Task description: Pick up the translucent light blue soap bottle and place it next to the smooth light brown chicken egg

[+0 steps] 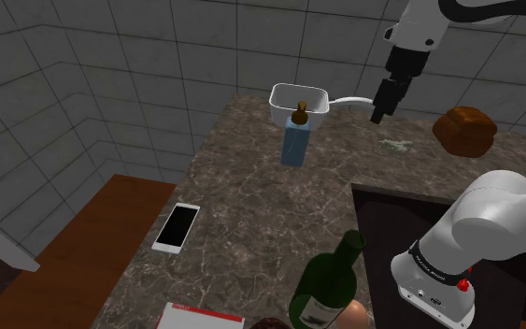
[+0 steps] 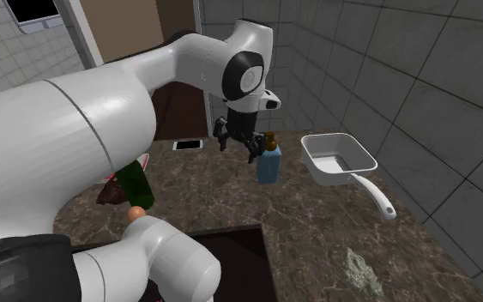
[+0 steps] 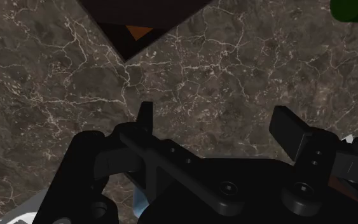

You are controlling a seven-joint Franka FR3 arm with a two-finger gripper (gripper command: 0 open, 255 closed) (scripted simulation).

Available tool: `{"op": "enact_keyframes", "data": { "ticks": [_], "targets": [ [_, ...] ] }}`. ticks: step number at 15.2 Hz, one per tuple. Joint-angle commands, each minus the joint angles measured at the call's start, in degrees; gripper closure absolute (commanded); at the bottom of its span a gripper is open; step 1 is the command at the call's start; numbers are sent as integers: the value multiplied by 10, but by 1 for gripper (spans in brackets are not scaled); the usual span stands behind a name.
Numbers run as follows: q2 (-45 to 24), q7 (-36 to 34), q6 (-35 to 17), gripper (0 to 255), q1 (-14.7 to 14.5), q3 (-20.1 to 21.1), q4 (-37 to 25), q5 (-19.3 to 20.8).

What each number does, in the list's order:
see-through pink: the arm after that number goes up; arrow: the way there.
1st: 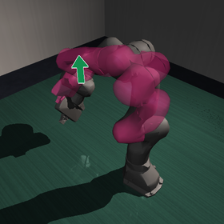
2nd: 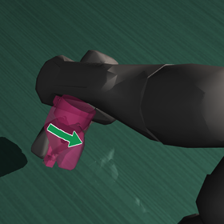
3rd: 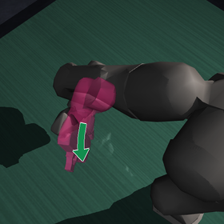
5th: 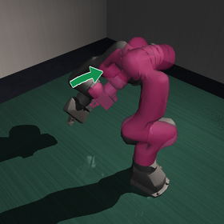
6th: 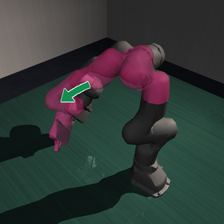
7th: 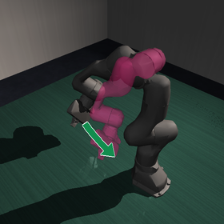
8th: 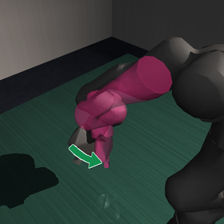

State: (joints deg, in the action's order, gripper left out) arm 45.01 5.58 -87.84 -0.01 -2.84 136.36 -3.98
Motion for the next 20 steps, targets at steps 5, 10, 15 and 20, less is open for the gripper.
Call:
{"op": "enact_keyframes", "data": {
  "ticks": [5,10,15,20],
  "targets": [
    [-86,7,-55,0,-6,5,-38,6],
    [-194,12,-109,0,-11,11,-101,14],
    [-301,16,-144,0,-15,17,-182,24],
    [-404,16,-161,0,-18,23,-276,36]
  ]
}}
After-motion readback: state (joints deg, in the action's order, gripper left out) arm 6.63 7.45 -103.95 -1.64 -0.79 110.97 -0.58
